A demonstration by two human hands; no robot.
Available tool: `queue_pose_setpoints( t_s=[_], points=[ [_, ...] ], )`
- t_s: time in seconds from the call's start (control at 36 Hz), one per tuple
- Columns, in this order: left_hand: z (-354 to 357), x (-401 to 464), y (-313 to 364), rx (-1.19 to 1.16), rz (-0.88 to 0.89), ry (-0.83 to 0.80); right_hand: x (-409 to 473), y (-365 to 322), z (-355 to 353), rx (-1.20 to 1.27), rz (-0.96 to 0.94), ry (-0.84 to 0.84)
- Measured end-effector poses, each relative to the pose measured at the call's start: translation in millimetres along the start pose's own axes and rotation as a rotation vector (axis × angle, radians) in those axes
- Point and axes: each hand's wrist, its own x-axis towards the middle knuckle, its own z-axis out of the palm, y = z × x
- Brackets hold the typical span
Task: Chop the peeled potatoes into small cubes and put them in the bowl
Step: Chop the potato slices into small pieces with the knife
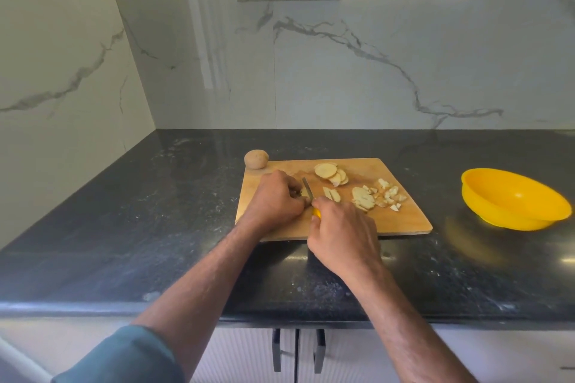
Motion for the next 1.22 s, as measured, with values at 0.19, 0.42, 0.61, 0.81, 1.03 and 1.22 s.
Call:
queue_pose_setpoints(
  t_s=[0.19, 0.42, 0.61, 0.81, 1.03, 1.22],
  points=[
    [0, 0, 2, 0.007, -0.017, -0.006, -2, -2, -2, -0.007, 0.011, -0.041],
    [0, -2, 2, -0.003, -0.019, 0.006, -3, -2, -3, -0.032, 0.003, -0.045],
    [3, -1, 0, 0.008, -0.025, 0.008, -8, -3, -5, -0.070, 0.031, -0.010],
    [4, -1, 1, 0.014, -0.027, 0.004, -11, -8, -6, -0.106, 0.033, 0.002],
    [3, -2, 2, 0.032, 0.002, 0.006, -10, -2, -7, -0.075, 0.035, 0.006],
    [0, -4, 3, -0.005, 0.075, -0.029, -10, 2, -7, -0.035, 0.055, 0.006]
  ],
)
